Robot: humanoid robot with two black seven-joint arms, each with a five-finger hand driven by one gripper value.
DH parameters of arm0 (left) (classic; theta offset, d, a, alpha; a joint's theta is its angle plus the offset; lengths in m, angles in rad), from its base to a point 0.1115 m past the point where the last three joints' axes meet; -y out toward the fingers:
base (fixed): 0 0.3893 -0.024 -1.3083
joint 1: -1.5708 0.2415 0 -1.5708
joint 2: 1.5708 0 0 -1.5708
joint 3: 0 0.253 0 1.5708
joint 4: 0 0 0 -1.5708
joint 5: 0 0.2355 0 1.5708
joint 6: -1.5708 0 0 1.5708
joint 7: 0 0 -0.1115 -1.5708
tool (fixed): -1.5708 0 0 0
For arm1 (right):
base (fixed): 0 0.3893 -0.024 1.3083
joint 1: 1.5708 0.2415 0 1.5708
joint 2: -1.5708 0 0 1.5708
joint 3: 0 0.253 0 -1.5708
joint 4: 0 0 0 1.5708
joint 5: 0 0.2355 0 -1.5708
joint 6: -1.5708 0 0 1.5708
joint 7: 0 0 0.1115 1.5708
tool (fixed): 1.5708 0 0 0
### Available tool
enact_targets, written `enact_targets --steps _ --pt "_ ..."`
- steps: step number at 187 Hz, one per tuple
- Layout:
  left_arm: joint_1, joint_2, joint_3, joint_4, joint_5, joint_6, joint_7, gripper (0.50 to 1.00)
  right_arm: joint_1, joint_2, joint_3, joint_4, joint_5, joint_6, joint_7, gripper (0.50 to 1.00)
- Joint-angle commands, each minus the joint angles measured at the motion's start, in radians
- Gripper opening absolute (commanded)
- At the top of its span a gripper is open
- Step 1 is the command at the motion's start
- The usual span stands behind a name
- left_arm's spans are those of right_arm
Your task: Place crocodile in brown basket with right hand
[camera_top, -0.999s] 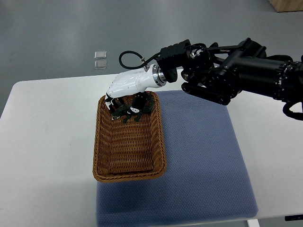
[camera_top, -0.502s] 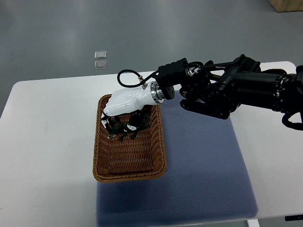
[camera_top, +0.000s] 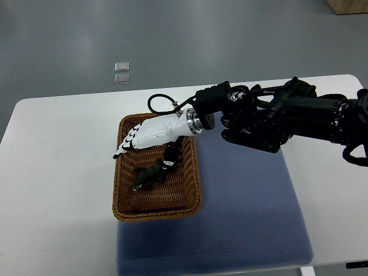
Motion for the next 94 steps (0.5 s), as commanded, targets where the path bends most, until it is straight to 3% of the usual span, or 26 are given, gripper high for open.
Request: enact_targets --steps 1,19,50,81,94 --pt "0.000 0.000 0.000 -0.002 0.000 0.000 0.000 1.000 0.006 0.000 0.027 -0.004 0.002 0.003 0.002 0.921" --pt "0.000 0.000 0.000 0.000 0.000 0.000 0.000 1.000 0.006 0.000 0.073 -0.007 0.040 0.031 0.001 0.919" --pt "0.000 0.000 0.000 0.000 0.000 0.000 0.000 1.000 0.005 0.000 0.173 -0.024 0.226 0.181 -0.009 0.919" --pt "0.000 0.000 0.000 0.000 0.000 0.000 0.000 1.000 -0.009 0.000 0.289 -0.050 0.445 0.261 -0.136 0.921" --pt "0.000 0.000 0.000 0.000 0.000 0.000 0.000 1.000 -0.035 -0.051 0.320 -0.053 0.541 0.275 -0.174 0.921"
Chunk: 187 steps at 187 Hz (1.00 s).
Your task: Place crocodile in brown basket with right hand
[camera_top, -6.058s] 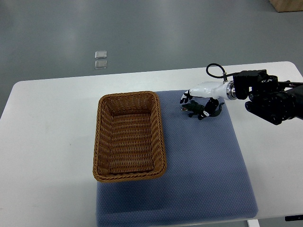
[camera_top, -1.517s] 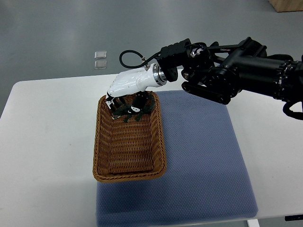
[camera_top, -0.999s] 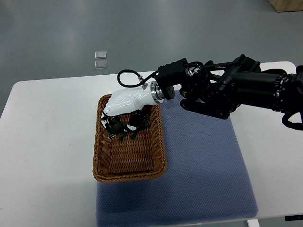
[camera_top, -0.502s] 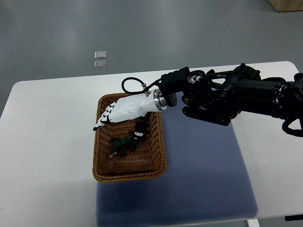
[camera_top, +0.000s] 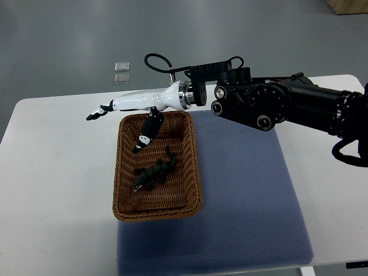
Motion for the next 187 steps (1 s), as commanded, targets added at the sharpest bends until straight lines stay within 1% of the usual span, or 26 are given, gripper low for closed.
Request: enact_targets --steps 1,14,33,52,72,90,101,111,170,187 --pt "0.000 0.000 0.000 0.000 0.000 0.000 0.000 1.000 -0.028 -0.047 0.051 -0.006 0.134 0.026 -0.063 0.921" --pt "0.000 0.000 0.000 0.000 0.000 0.002 0.000 1.000 -0.064 -0.101 0.074 -0.009 0.232 0.046 -0.095 0.921" --pt "0.000 0.000 0.000 0.000 0.000 0.000 0.000 1.000 -0.106 -0.139 0.116 -0.031 0.364 0.083 -0.147 0.921" --pt "0.000 0.000 0.000 0.000 0.000 0.000 0.000 1.000 -0.162 -0.147 0.180 -0.077 0.496 0.103 -0.188 0.921" --pt "0.000 0.000 0.000 0.000 0.000 0.002 0.000 1.000 -0.219 -0.148 0.266 -0.101 0.633 0.105 -0.221 0.921" --pt "0.000 0.000 0.000 0.000 0.000 0.000 0.000 1.000 -0.279 -0.173 0.327 -0.112 0.740 0.112 -0.287 0.924" --pt "0.000 0.000 0.000 0.000 0.000 0.000 0.000 1.000 -0.310 -0.177 0.356 -0.116 0.795 0.131 -0.326 0.924" --pt "0.000 0.000 0.000 -0.001 0.000 0.000 0.000 1.000 -0.330 -0.179 0.369 -0.129 0.828 0.152 -0.349 0.924" --pt "0.000 0.000 0.000 0.000 0.000 0.000 0.000 1.000 -0.406 -0.217 0.390 -0.244 0.998 0.284 -0.371 0.924" --pt "0.000 0.000 0.000 -0.001 0.000 0.000 0.000 1.000 -0.429 -0.217 0.390 -0.276 1.091 0.301 -0.423 0.924"
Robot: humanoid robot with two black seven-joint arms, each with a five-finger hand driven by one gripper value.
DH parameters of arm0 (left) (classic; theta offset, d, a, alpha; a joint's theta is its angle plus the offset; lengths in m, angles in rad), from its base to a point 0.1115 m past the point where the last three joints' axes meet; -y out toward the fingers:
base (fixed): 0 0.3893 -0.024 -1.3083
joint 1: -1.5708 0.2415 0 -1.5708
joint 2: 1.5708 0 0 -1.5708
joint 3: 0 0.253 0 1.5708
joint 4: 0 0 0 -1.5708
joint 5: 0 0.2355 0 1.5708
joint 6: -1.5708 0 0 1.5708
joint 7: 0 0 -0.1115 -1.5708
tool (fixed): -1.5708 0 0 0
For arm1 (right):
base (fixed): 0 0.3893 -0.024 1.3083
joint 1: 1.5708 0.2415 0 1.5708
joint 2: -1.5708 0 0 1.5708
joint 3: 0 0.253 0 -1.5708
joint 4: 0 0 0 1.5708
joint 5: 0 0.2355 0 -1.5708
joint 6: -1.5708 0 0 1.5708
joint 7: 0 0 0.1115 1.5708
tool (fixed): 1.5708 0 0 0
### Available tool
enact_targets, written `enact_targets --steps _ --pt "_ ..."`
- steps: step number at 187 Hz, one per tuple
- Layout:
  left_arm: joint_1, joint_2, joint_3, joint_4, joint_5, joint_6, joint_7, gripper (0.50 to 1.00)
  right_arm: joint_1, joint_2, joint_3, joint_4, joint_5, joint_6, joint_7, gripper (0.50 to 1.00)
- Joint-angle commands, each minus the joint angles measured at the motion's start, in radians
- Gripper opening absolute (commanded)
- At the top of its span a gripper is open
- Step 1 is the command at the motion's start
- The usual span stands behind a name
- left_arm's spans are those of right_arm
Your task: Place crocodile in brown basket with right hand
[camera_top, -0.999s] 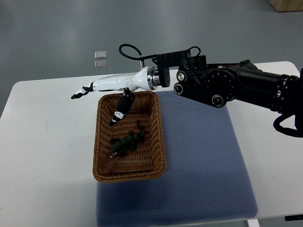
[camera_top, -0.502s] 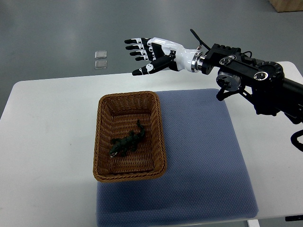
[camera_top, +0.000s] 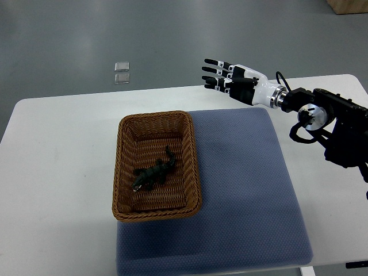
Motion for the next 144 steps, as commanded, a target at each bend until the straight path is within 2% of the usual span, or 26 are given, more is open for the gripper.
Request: enact_targets --steps 1,17,87,144 --pt "0.000 0.000 0.000 -0.001 0.000 0.000 0.000 1.000 -0.025 -0.003 0.000 -0.036 0.095 0.022 -0.047 0.924" --pt "0.000 0.000 0.000 -0.001 0.000 0.001 0.000 1.000 -0.048 -0.003 0.000 -0.056 0.180 0.011 -0.075 0.926" --pt "0.000 0.000 0.000 0.000 0.000 0.000 0.000 1.000 -0.083 0.005 0.000 -0.108 0.220 0.004 -0.056 0.926" --pt "0.000 0.000 0.000 0.000 0.000 0.000 0.000 1.000 -0.101 0.007 0.000 -0.110 0.216 0.016 -0.056 0.926"
